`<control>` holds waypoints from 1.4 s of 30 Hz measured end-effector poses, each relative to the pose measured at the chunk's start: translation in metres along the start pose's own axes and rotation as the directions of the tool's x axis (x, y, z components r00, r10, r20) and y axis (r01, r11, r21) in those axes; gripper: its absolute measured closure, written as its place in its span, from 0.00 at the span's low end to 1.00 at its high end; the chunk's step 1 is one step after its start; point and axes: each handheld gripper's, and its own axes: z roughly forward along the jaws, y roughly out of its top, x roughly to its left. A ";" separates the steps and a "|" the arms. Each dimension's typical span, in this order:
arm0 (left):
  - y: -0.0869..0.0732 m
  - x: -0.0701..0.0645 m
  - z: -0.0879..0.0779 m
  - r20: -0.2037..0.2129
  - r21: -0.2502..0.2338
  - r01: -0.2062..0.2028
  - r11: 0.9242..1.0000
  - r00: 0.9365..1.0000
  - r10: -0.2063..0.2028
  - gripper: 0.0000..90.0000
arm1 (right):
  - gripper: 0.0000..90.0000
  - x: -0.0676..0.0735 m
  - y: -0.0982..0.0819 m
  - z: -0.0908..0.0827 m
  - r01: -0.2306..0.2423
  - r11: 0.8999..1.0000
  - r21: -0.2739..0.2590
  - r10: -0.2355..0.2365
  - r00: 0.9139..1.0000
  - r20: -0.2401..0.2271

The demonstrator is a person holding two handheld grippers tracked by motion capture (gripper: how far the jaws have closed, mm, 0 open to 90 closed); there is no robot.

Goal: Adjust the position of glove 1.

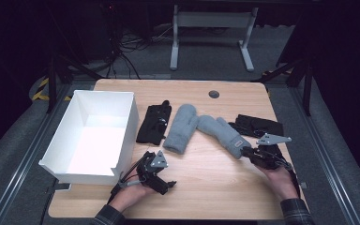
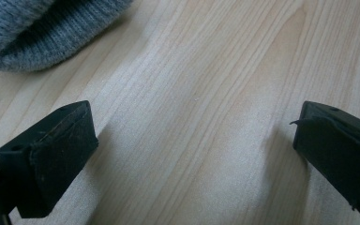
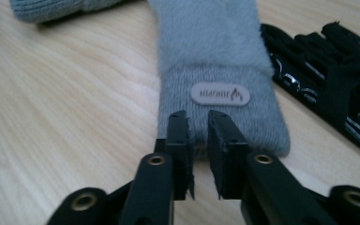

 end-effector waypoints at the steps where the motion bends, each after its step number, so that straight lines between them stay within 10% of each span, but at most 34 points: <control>1: 0.000 0.000 0.000 0.000 0.000 0.000 1.000 1.000 0.000 0.00 | 0.93 0.000 0.000 0.000 0.000 1.000 0.000 0.000 1.000 0.000; 26: 0.000 -0.001 0.000 -0.005 -0.001 0.008 1.000 1.000 -0.008 0.00 | 1.00 -0.033 0.025 0.034 -0.020 1.000 -0.009 0.020 1.000 0.014; 42: 0.000 -0.001 0.000 -0.007 -0.001 0.010 1.000 1.000 -0.010 0.00 | 1.00 -0.019 0.025 0.036 0.025 0.999 0.025 -0.024 0.998 -0.055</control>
